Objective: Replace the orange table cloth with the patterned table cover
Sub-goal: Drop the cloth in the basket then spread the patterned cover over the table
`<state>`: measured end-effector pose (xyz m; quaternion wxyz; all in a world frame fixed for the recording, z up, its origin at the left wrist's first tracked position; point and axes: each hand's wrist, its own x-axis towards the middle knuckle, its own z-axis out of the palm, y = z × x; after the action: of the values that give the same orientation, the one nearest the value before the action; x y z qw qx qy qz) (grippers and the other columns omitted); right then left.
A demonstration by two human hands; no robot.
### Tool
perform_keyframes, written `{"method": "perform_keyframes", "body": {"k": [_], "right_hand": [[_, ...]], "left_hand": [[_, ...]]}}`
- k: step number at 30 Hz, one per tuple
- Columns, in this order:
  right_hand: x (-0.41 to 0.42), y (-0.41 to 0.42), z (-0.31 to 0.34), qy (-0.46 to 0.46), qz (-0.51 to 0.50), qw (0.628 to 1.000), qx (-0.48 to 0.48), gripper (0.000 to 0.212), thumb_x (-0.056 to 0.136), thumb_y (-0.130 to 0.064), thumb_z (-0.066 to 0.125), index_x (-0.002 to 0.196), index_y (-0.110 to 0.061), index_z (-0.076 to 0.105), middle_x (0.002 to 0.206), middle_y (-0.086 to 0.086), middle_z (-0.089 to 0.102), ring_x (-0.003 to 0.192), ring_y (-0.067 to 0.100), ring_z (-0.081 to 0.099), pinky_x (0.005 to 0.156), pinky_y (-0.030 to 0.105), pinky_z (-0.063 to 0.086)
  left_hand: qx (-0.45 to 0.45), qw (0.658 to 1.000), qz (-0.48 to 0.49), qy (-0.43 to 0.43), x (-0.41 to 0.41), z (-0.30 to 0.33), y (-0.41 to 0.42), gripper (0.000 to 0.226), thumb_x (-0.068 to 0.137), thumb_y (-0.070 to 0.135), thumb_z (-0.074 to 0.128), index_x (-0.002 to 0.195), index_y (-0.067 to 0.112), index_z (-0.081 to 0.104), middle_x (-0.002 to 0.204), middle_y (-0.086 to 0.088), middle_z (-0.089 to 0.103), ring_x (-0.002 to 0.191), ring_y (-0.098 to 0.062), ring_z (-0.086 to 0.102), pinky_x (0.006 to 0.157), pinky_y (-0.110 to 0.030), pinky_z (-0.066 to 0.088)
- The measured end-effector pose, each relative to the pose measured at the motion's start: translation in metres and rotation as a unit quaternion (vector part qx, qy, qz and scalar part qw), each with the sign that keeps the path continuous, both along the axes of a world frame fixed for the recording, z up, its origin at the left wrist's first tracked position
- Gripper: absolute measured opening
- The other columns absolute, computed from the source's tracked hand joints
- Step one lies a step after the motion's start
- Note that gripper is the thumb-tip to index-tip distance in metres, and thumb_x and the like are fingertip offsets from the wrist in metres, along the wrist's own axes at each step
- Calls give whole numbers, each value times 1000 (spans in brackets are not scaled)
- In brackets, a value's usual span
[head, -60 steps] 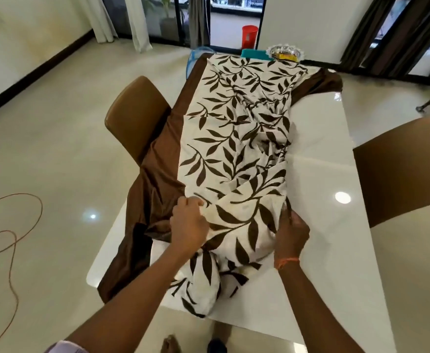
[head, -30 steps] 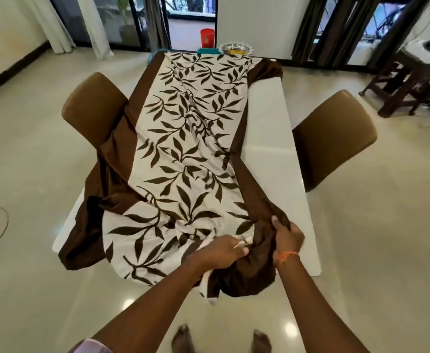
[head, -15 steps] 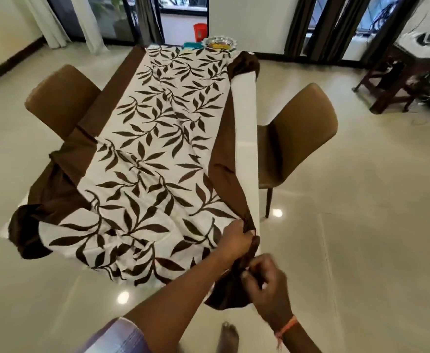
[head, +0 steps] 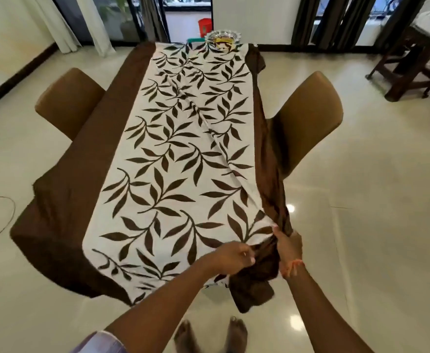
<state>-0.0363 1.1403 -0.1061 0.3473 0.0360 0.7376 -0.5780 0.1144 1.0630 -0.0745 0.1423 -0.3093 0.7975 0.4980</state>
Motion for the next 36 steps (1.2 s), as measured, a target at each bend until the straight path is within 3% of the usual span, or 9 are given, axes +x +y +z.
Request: {"method": "perform_keyframes", "body": {"k": [3, 6, 12, 15, 23, 28, 32, 34, 36], "right_hand": [[-7, 30, -19, 76, 33, 994, 69, 24, 89, -30, 65, 95, -9, 55, 95, 15, 64, 93, 35, 62, 84, 44, 52], [-10, 49, -37, 25, 51, 998, 39, 28, 96, -37, 53, 100, -11, 61, 100, 12, 67, 95, 30, 64, 90, 44, 52], [-20, 50, -59, 26, 160, 980, 115, 37, 100, -23, 46, 73, -7, 66, 78, 14, 66, 76, 29, 61, 76, 37, 48], [-35, 37, -65, 82, 123, 973, 180, 38, 99, -19, 44, 69, -4, 62, 76, 20, 62, 79, 36, 58, 77, 44, 47], [-62, 32, -89, 42, 86, 923, 372, 35, 93, -16, 48, 117, 6, 60, 126, 27, 56, 116, 43, 52, 100, 47, 44], [3, -25, -42, 280, 160, 922, 216, 35, 91, -22, 55, 123, -10, 54, 130, 17, 47, 118, 35, 50, 98, 47, 44], [63, -58, -49, 419, 462, 755, 200, 56, 94, -51, 42, 143, -25, 34, 153, 9, 29, 142, 32, 26, 114, 57, 23], [83, -61, -64, 458, 530, 662, 265, 68, 94, -58, 31, 152, -24, 19, 160, 15, 7, 147, 40, 8, 112, 66, 6], [95, -58, -75, 483, 537, 627, 292, 73, 92, -64, 25, 153, -24, 16, 159, 22, 5, 144, 46, 10, 107, 72, 10]], "left_hand": [[-132, 991, -4, 23, 2, -10, 1, 29, 90, 32, 58, 113, 16, 68, 118, -4, 64, 110, -16, 57, 96, -32, 46], [-263, 961, 50, -63, 4, -14, -14, 58, 95, 46, 50, 146, 21, 36, 153, -11, 29, 139, -34, 29, 113, -47, 32], [-187, 938, 131, -260, 50, -57, -53, 89, 86, 77, 28, 152, 36, -15, 160, -9, -27, 145, -48, -14, 109, -74, 8], [-213, 934, 141, -248, 62, -68, -64, 78, 87, 74, 24, 150, 46, -12, 161, 0, -24, 146, -44, -16, 105, -77, 4], [-205, 943, 103, -241, 75, -69, -84, 72, 95, 62, 33, 147, 52, -16, 159, 7, -28, 145, -43, -20, 105, -76, 10], [-210, 943, 83, -246, 77, -66, -87, 74, 96, 58, 38, 149, 49, -13, 160, 4, -27, 145, -45, -19, 104, -77, 14], [-268, 932, 74, -233, 82, -58, -91, 85, 89, 65, 43, 154, 37, -4, 164, -3, -11, 147, -43, 2, 105, -70, 29], [-277, 921, 121, -247, 92, -58, -94, 102, 78, 79, 45, 154, 31, -3, 164, -9, -6, 147, -41, 5, 108, -68, 26], [-259, 909, 184, -271, 106, -61, -97, 126, 58, 97, 41, 153, 33, -13, 161, -16, -15, 146, -46, -8, 108, -73, 13]]}}
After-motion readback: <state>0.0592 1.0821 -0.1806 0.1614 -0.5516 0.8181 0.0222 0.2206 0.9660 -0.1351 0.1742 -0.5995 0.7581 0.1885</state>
